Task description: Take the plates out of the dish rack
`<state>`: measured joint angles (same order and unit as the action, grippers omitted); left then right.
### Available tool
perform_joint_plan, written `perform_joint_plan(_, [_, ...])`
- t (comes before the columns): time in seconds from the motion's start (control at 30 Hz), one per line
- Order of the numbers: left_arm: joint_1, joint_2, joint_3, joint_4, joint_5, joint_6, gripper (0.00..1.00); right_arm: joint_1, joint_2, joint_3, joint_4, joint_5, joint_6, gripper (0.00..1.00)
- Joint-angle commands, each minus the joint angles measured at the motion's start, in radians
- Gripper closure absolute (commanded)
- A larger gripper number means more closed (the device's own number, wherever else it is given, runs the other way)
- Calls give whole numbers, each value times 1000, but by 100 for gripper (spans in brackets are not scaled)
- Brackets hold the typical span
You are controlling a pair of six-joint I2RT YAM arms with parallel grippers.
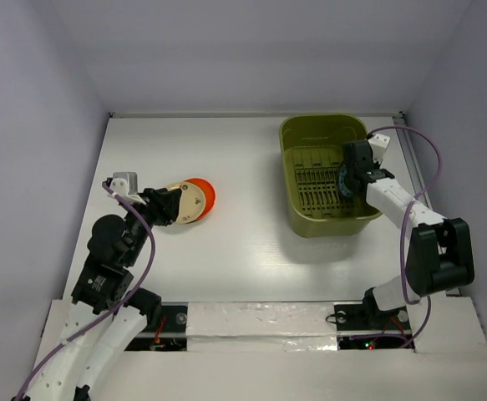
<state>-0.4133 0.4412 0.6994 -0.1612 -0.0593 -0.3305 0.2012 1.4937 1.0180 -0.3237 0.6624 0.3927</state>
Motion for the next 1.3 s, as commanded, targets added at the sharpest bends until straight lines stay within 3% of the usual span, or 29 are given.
perform_joint_plan(0.0, [-5, 5, -3, 52, 7, 4, 61, -5, 2, 25, 84, 48, 2, 69])
perform_joint_plan(0.13, [-5, 1, -5, 51, 7, 4, 61, -5, 31, 54, 77, 97, -14, 94])
perform_joint_plan(0.23, [-5, 1, -3, 49, 6, 5, 61, -5, 10, 42, 92, 91, -25, 100])
perform_joint_plan(0.43, [-5, 5, -3, 52, 9, 5, 61, -5, -209, 33, 85, -47, -38, 100])
perform_joint_plan(0.77, [-5, 8, -5, 54, 10, 4, 61, 4, -375, 114, 12, -199, -28, 100])
perform_joint_plan(0.93, [4, 10, -5, 60, 13, 5, 61, 41, -432, 157, 23, -398, 27, 100])
perform_joint_plan(1.1, [13, 10, -5, 60, 13, 4, 61, 243, -336, 224, 67, -460, 95, 100])
perform_joint_plan(1.27, [22, 11, -1, 57, 1, 10, 61, 453, -109, 313, 205, -589, 182, 100])
